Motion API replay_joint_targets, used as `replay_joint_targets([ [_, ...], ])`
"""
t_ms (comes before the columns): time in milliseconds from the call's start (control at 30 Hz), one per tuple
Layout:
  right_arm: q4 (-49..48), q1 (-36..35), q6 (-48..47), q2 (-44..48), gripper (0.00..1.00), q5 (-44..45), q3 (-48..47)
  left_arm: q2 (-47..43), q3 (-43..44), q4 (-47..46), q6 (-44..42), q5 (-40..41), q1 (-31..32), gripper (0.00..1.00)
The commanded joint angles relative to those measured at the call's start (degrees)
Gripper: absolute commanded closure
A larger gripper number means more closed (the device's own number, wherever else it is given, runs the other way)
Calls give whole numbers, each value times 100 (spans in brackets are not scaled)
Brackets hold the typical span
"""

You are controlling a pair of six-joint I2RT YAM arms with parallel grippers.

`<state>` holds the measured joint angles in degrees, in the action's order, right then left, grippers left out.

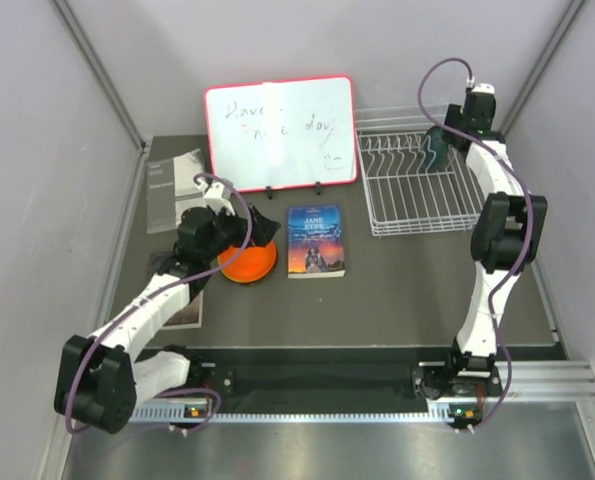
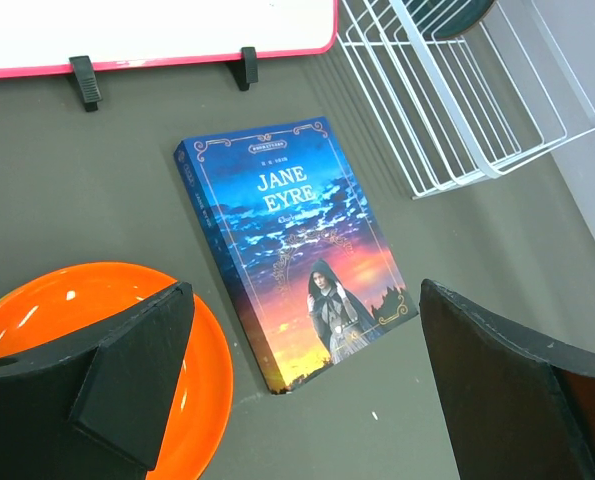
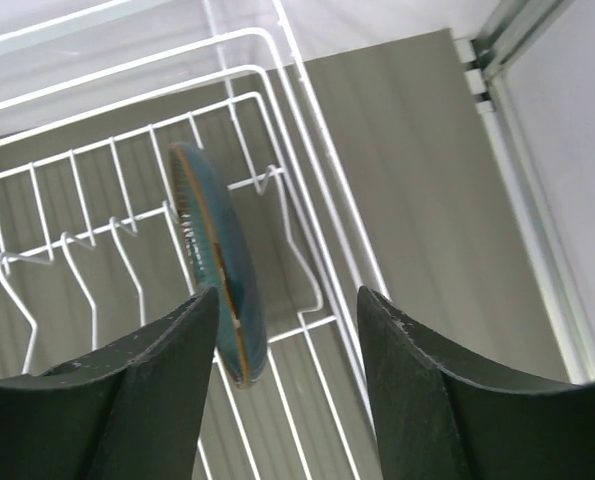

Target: Unload the plates from the dish rack

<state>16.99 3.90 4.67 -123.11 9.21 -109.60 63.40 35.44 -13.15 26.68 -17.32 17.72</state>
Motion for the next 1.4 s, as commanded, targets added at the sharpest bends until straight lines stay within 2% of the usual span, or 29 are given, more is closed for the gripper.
replay_joint_targets([
  [0, -214, -3, -10, -169, 43, -367, -140, 76, -90, -382, 22, -26, -5, 1],
  [133, -82, 40, 122, -336, 45, -578, -325, 59, -125, -399, 83, 36, -5, 1],
  [300, -12, 49, 175, -591, 53, -798, -544, 50, -143, -408, 66, 106, -5, 1],
  [400, -29, 49, 184, -635, 63, -816, -554, 59, -160, -408, 66, 168, -5, 1],
  [433, -29, 49, 166, -618, 74, -790, -545, 59, -160, -408, 74, 176, -5, 1],
  [567, -170, -21, -9, -504, 81, -562, -387, 85, -204, -425, 75, 256, -5, 1],
  [733, -573, -258, -229, -47, 92, 255, 193, 138, -283, -496, 110, 317, -5, 1],
  [900, -1371, -749, -640, 523, 92, 1327, 833, 182, -327, -531, 145, 396, -5, 1],
  [1067, -1875, -1023, -976, 797, 90, 2258, 1011, 208, -319, -470, 101, 510, -5, 1],
  [1233, -1981, -1067, -1055, 832, 91, 2647, 914, 173, -345, -443, 83, 555, -5, 1],
  [1367, -1989, -1076, -1029, 1043, 97, 2612, 1054, 173, -354, -443, 75, 590, -5, 1],
])
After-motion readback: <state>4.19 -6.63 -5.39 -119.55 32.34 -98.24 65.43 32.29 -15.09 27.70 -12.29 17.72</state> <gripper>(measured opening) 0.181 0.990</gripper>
